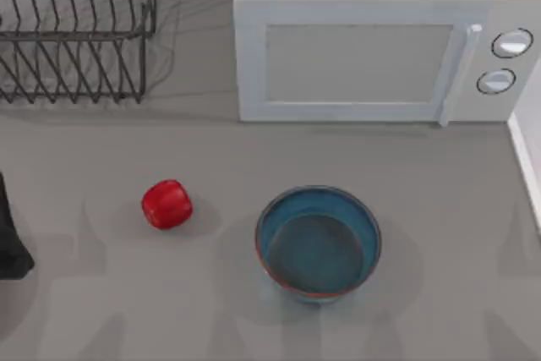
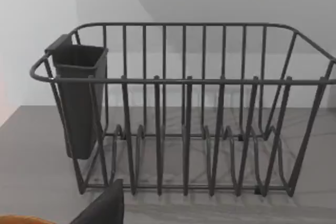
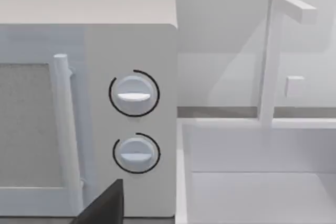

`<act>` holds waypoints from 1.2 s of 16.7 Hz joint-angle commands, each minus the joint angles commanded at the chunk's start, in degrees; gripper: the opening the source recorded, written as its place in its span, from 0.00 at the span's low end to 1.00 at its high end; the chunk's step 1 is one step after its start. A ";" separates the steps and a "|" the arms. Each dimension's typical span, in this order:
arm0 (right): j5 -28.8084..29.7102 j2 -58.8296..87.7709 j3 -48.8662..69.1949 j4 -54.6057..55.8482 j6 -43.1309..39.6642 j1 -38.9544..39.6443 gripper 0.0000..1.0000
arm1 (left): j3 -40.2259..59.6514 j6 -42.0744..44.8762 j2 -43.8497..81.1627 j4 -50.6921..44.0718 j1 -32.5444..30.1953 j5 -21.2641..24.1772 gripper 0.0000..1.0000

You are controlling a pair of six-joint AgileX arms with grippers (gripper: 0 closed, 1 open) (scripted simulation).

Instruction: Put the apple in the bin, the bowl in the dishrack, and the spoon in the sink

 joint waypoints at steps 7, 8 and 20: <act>0.00 0.00 0.00 0.00 0.00 0.00 1.00 | 6.47 2.14 8.20 -4.48 -1.63 0.18 1.00; 0.00 0.00 0.00 0.00 0.00 0.00 1.00 | 8.88 2.99 11.25 -6.17 -2.26 0.24 1.00; 0.00 0.00 0.00 0.00 0.00 0.00 1.00 | 52.55 18.65 67.55 -38.43 -14.05 1.63 1.00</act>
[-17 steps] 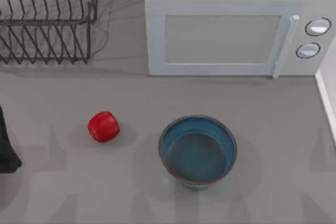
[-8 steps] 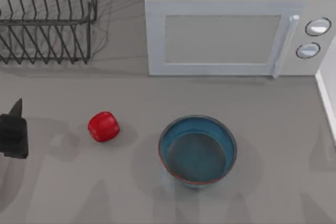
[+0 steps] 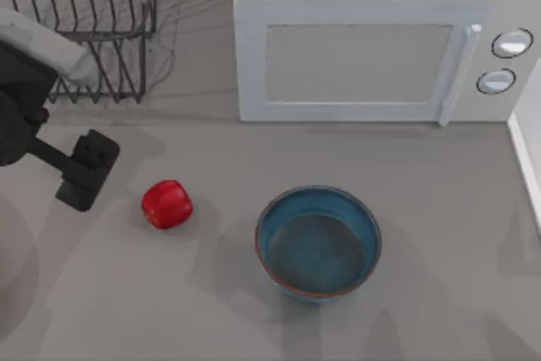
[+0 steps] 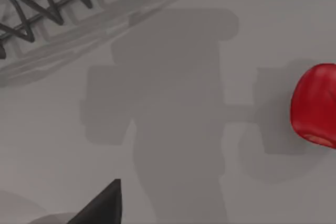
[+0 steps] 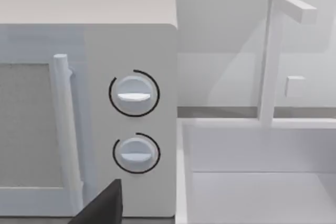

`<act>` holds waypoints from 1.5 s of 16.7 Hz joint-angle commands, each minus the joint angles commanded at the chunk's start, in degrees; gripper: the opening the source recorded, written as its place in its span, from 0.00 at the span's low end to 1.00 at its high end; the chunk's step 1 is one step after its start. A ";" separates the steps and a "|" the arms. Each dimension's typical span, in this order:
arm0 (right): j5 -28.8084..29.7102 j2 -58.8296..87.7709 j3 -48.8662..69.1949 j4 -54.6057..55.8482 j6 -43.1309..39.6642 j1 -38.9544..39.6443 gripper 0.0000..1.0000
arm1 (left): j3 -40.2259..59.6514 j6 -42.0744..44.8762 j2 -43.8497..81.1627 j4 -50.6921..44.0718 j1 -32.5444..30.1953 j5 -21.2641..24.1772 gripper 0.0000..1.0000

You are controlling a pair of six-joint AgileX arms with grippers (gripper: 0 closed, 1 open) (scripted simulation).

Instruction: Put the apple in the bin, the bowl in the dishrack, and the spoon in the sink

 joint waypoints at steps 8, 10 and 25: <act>0.00 0.00 0.00 0.00 0.00 0.00 1.00 | 28.14 9.18 37.11 -20.86 -6.90 1.16 1.00; 0.00 0.00 0.00 0.00 0.00 0.00 1.00 | 32.76 10.69 43.20 -24.36 -8.05 1.36 1.00; 0.00 0.00 0.00 0.00 0.00 0.00 1.00 | 31.52 12.15 52.10 -19.12 -9.53 1.59 1.00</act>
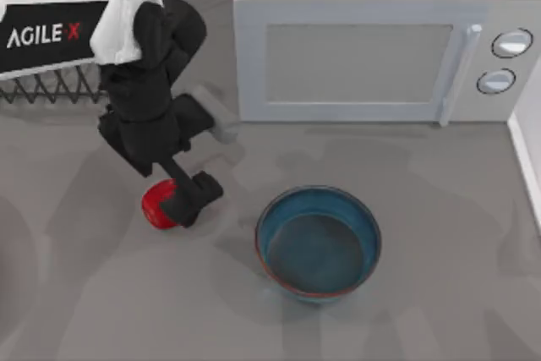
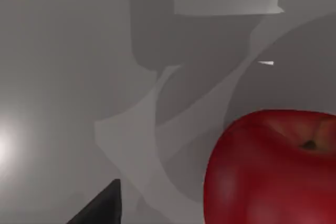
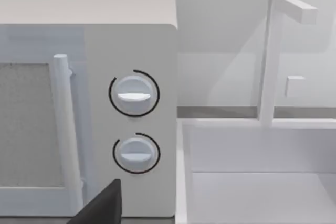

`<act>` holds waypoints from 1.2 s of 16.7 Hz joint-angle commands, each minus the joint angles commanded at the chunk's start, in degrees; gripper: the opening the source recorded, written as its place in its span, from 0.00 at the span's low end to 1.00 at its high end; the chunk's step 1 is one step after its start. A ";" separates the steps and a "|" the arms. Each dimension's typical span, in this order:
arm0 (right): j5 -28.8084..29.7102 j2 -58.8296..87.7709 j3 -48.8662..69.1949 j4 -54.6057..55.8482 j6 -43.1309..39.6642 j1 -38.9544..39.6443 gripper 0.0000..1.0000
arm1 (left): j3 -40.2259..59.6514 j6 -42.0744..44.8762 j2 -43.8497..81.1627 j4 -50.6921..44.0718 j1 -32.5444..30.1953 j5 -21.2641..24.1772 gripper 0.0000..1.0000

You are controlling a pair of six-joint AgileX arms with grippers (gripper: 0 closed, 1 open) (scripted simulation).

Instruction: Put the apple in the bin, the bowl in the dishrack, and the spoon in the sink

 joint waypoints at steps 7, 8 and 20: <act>0.00 0.00 0.00 0.00 0.00 0.00 1.00 | -3.80 -0.17 2.02 5.47 -0.27 0.03 1.00; 0.00 0.00 0.00 0.00 0.00 0.00 1.00 | -3.80 -0.17 2.02 5.47 -0.27 0.03 0.92; 0.00 0.00 0.00 0.00 0.00 0.00 1.00 | -3.80 -0.17 2.02 5.47 -0.27 0.03 0.02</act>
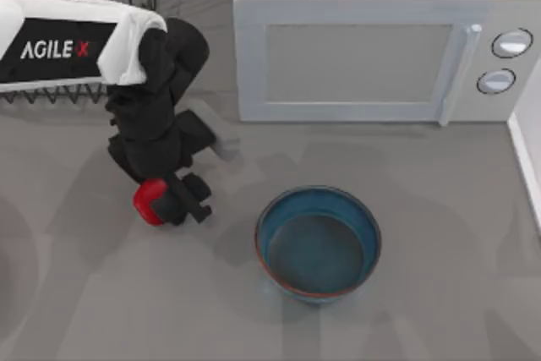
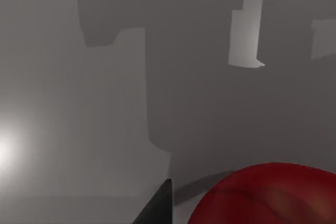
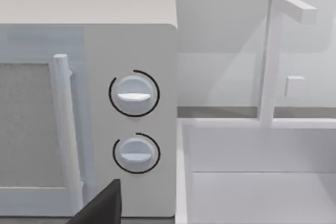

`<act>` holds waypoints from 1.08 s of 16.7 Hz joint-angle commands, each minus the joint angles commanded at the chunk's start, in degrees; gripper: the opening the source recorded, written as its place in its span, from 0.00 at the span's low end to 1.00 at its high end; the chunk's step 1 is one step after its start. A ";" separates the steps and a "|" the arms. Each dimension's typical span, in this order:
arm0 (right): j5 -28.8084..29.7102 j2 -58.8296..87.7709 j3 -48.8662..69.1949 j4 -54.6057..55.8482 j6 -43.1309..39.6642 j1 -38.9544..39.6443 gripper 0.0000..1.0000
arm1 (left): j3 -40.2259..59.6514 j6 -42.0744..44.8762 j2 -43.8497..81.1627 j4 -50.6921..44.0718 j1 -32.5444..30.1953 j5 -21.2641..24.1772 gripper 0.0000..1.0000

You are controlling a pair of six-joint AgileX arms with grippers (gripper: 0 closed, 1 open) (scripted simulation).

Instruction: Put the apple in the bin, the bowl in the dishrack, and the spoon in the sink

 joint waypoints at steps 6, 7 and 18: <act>0.00 0.00 0.00 0.00 0.00 0.00 1.00 | 0.00 0.00 0.00 0.00 0.00 0.00 0.00; 0.00 0.00 0.00 0.00 0.00 0.00 1.00 | 0.00 0.00 0.00 0.00 0.00 0.00 0.00; 0.00 0.00 0.00 0.00 0.00 0.00 1.00 | 12.27 0.37 -5.37 -17.84 0.13 -0.87 0.00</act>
